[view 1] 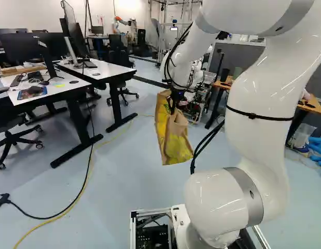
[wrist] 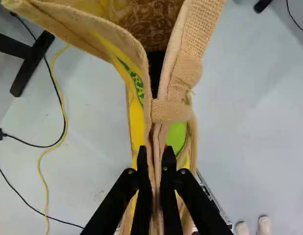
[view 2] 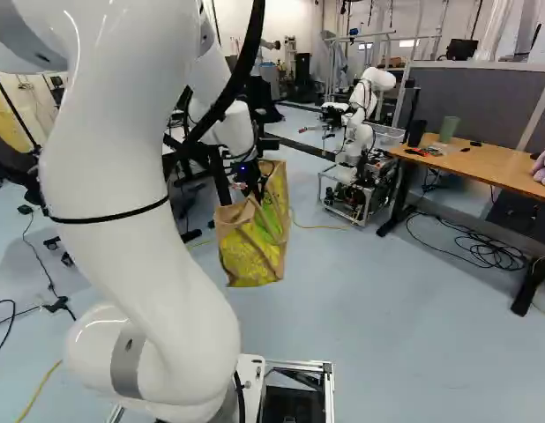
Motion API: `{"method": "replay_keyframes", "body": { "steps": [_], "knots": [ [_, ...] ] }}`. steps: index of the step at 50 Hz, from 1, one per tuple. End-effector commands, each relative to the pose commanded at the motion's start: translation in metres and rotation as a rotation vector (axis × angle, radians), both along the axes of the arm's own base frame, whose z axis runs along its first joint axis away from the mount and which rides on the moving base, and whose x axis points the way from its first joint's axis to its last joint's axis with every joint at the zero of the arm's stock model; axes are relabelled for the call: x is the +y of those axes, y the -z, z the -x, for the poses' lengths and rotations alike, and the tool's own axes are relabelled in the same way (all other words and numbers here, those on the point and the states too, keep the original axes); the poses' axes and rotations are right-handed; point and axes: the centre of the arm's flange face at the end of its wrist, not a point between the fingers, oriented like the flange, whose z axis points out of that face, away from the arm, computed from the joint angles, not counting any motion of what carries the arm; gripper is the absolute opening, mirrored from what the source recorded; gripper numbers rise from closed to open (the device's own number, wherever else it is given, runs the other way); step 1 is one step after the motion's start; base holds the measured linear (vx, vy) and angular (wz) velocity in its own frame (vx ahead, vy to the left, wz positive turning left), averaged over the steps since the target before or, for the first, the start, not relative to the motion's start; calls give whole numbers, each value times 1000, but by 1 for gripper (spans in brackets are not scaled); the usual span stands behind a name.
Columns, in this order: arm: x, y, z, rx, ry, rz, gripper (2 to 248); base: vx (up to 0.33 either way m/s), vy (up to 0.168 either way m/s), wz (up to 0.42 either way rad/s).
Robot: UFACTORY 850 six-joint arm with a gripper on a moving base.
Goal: Pick up the bag on the ground and place it on the table
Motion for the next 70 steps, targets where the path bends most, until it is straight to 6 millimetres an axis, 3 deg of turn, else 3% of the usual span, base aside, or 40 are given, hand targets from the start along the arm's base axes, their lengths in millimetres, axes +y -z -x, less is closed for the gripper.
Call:
{"method": "replay_keyframes", "body": {
  "steps": [70],
  "knots": [
    [-1,-96,31,15,6,5,22,0,0,0]
  ]
}}
